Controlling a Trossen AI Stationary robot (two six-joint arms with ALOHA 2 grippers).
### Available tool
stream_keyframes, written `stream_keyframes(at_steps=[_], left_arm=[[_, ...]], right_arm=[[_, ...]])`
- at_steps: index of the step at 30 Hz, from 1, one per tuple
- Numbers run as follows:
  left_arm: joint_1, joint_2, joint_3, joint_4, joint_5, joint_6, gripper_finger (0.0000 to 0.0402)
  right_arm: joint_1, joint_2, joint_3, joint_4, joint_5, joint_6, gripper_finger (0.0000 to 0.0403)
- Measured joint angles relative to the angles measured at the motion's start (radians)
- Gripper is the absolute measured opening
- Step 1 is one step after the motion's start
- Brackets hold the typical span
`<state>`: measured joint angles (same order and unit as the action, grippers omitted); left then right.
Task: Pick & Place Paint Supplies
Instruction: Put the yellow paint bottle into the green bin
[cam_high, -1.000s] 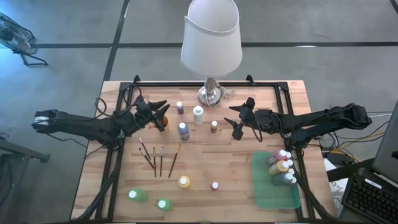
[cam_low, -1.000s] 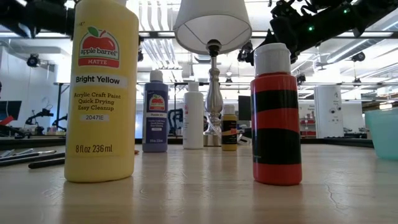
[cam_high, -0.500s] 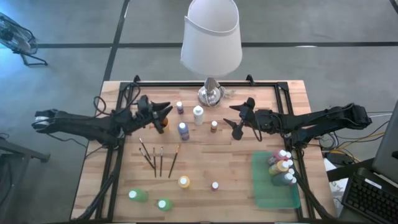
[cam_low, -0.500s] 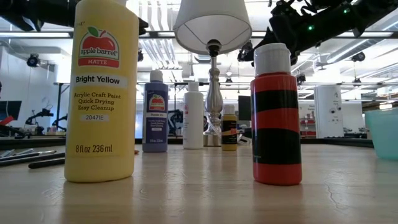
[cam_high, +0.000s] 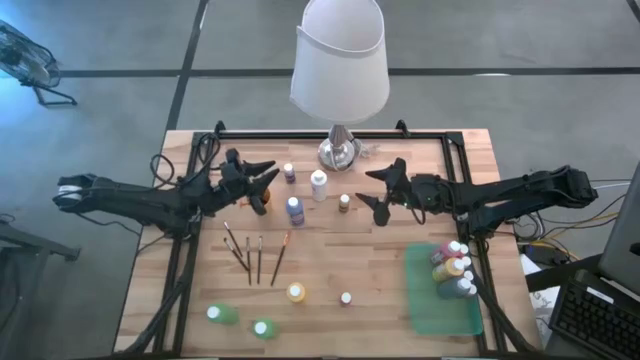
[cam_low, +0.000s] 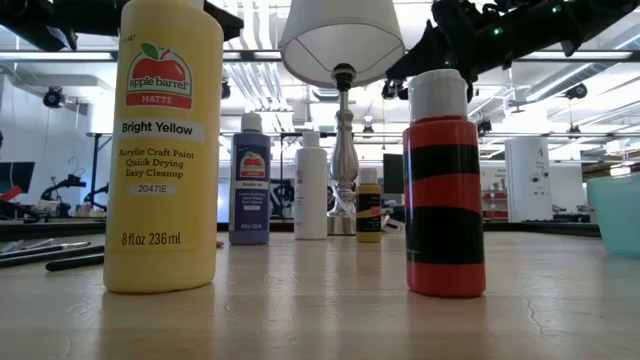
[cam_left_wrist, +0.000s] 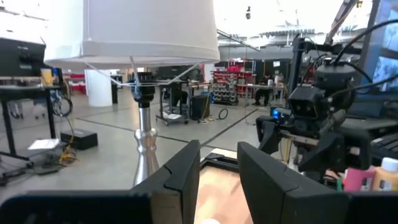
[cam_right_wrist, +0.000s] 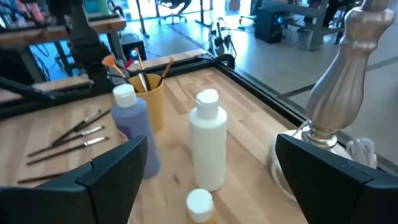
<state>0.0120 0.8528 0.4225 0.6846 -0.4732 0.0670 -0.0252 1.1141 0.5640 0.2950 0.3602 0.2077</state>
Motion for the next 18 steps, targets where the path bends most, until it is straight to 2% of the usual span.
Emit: stream_keyframes(at_steps=[5, 9, 18], left_arm=[[0.001, 0.001, 0.000, 0.001, -0.063, 0.014, 0.0113], [0.006, 0.001, 0.004, 0.004, -0.124, 0.086, 0.0113], [0.014, 0.001, 0.003, 0.004, -0.131, 0.176, 0.0113]], right_arm=[[-0.002, 0.000, 0.000, 0.050, -0.002, 0.009, 0.0331], [-0.002, 0.000, 0.000, 0.060, -0.004, 0.001, 0.0317], [0.001, 0.005, 0.001, -0.045, -0.003, 0.024, 0.0284]])
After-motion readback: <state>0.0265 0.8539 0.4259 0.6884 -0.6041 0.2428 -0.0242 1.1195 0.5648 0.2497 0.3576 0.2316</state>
